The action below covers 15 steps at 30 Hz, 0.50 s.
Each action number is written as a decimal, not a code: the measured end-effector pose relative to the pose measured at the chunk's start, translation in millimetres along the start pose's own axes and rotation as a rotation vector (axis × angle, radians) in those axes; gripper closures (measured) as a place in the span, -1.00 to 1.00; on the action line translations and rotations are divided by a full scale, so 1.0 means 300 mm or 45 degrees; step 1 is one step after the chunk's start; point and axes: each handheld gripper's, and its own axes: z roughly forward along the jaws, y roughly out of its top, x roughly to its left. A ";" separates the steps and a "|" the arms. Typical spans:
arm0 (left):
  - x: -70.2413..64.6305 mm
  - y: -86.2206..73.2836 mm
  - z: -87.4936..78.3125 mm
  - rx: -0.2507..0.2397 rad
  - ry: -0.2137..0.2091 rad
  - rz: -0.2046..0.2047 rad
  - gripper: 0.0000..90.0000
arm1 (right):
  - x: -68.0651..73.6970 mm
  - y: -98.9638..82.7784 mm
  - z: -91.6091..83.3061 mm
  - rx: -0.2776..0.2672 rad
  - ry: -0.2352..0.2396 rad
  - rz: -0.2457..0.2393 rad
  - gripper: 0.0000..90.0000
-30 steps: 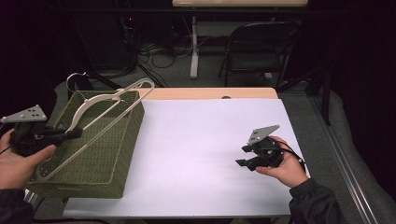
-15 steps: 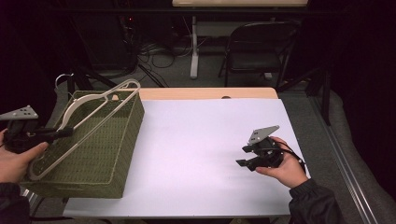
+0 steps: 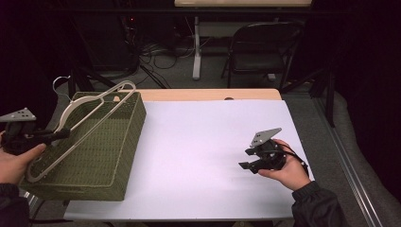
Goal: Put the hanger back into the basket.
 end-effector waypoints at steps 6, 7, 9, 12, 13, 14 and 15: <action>0.026 -0.018 0.016 0.038 0.016 0.052 0.93 | 0.003 -0.001 0.007 -0.011 0.007 -0.009 -0.04; 0.033 -0.026 0.018 0.035 0.011 0.044 0.93 | 0.003 -0.002 0.006 -0.006 0.007 -0.005 -0.04; 0.041 -0.041 0.021 0.033 0.003 0.036 0.93 | 0.001 -0.007 0.007 -0.005 0.008 -0.001 -0.04; 0.050 -0.062 0.032 0.047 -0.014 0.030 0.93 | -0.001 -0.013 0.006 -0.003 0.007 0.003 -0.04; 0.050 -0.067 0.036 0.046 -0.016 0.027 0.93 | -0.001 -0.015 0.007 -0.010 0.006 0.009 -0.04; 0.051 -0.073 0.042 0.049 -0.021 0.027 0.93 | -0.001 -0.016 0.008 -0.013 0.005 0.008 -0.04; 0.052 -0.079 0.048 0.059 -0.025 0.024 0.93 | -0.001 -0.016 0.005 0.006 0.002 0.008 -0.04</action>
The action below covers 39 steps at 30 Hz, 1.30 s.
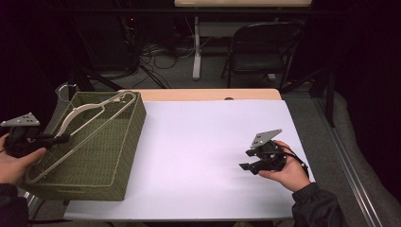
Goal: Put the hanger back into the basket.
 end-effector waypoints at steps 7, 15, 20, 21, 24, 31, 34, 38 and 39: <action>0.009 -0.058 0.068 0.030 -0.022 -0.042 0.93 | 0.002 -0.001 0.008 0.010 0.008 -0.004 -0.04; 0.008 -0.084 0.128 0.142 -0.007 -0.059 0.93 | 0.004 -0.005 0.007 0.001 0.004 0.002 -0.04; 0.010 -0.083 0.143 0.161 0.022 -0.058 0.92 | 0.007 -0.010 0.014 -0.046 0.003 0.009 -0.04; 0.012 -0.085 0.144 0.170 0.028 -0.057 0.92 | 0.004 -0.008 0.007 -0.001 0.007 0.004 -0.04; 0.011 -0.088 0.148 0.188 0.057 -0.058 0.90 | 0.003 -0.011 0.011 -0.024 0.007 0.001 -0.04; 0.012 -0.089 0.142 0.187 0.091 -0.071 0.85 | 0.004 -0.011 0.005 -0.010 0.002 -0.001 -0.04; 0.014 -0.087 0.129 0.157 0.137 -0.079 0.74 | 0.003 -0.012 0.009 -0.026 0.005 0.001 -0.04; 0.019 -0.091 0.115 0.151 0.149 -0.081 0.64 | 0.003 -0.011 0.009 -0.023 0.007 0.000 -0.04; 0.018 -0.092 0.113 0.122 0.159 -0.090 0.60 | 0.003 -0.010 0.010 -0.022 0.008 -0.002 -0.04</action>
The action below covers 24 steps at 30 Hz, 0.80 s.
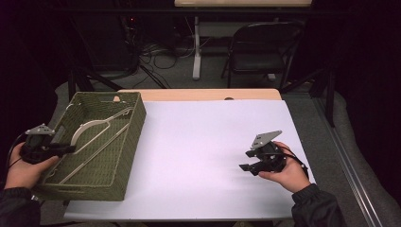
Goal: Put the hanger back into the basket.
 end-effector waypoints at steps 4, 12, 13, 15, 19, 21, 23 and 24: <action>0.006 0.002 -0.031 -0.083 0.088 -0.031 0.25 | 0.001 0.001 -0.002 0.004 -0.003 0.007 -0.04; -0.012 0.008 -0.121 -0.175 0.130 -0.076 0.08 | 0.000 -0.007 -0.009 -0.039 -0.026 0.017 -0.05; -0.023 0.009 -0.129 -0.179 0.123 -0.069 0.08 | 0.001 -0.008 -0.012 -0.035 -0.028 0.023 -0.05; -0.053 0.009 -0.142 -0.186 0.112 -0.061 0.06 | 0.001 -0.008 -0.024 -0.002 -0.032 0.017 -0.05; -0.122 0.007 -0.157 -0.229 0.082 -0.073 -0.02 | 0.007 -0.015 -0.036 -0.020 -0.039 0.026 -0.05; -0.170 0.005 -0.161 -0.247 0.064 -0.065 -0.05 | 0.011 -0.021 -0.044 -0.020 -0.056 0.034 -0.05; -0.225 0.004 -0.164 -0.262 0.039 -0.042 -0.09 | 0.016 -0.031 -0.051 -0.019 -0.064 0.037 -0.05; -0.252 0.004 -0.165 -0.276 0.027 -0.031 -0.10 | 0.019 -0.040 -0.048 -0.060 -0.068 0.043 -0.05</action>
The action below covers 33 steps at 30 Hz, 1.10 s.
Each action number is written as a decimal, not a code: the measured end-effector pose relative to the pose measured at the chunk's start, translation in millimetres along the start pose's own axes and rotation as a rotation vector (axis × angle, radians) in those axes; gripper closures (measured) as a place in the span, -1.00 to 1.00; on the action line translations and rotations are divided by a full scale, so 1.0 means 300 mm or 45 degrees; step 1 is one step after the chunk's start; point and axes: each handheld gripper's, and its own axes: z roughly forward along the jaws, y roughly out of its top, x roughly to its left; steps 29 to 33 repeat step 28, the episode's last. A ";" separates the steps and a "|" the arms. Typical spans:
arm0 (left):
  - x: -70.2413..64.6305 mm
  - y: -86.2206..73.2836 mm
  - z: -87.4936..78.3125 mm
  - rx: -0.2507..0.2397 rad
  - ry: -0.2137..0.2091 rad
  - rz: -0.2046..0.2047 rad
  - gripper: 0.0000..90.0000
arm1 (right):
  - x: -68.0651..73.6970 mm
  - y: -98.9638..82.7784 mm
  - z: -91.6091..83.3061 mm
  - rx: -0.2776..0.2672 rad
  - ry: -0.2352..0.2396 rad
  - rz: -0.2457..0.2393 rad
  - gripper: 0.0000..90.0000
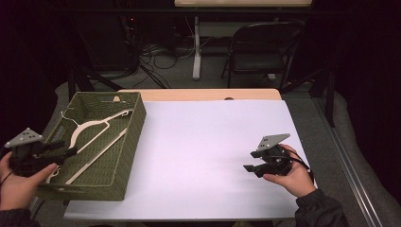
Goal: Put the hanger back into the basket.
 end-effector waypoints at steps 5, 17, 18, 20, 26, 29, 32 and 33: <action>-0.136 -0.004 -0.006 -0.078 -0.069 0.009 -0.18 | 0.007 -0.036 -0.029 -0.011 -0.022 0.038 -0.05; -0.383 -0.004 0.051 -0.180 -0.162 0.070 -0.23 | 0.015 -0.173 -0.089 -0.115 -0.091 0.220 -0.06; -0.398 -0.005 0.058 -0.187 -0.174 0.070 -0.22 | 0.017 -0.189 -0.094 -0.122 -0.102 0.241 -0.06; -0.441 -0.009 0.082 -0.185 -0.214 0.081 -0.22 | 0.021 -0.211 -0.103 -0.137 -0.123 0.264 -0.06; -0.570 -0.027 0.174 -0.166 -0.338 0.137 -0.20 | 0.024 -0.281 -0.149 -0.216 -0.188 0.344 -0.08; -0.597 -0.033 0.211 -0.153 -0.380 0.128 -0.19 | 0.012 -0.305 -0.167 -0.242 -0.227 0.375 -0.09; -0.597 -0.033 0.211 -0.153 -0.380 0.128 -0.19 | 0.012 -0.305 -0.167 -0.242 -0.227 0.375 -0.09; -0.597 -0.033 0.211 -0.153 -0.380 0.128 -0.19 | 0.012 -0.305 -0.167 -0.242 -0.227 0.375 -0.09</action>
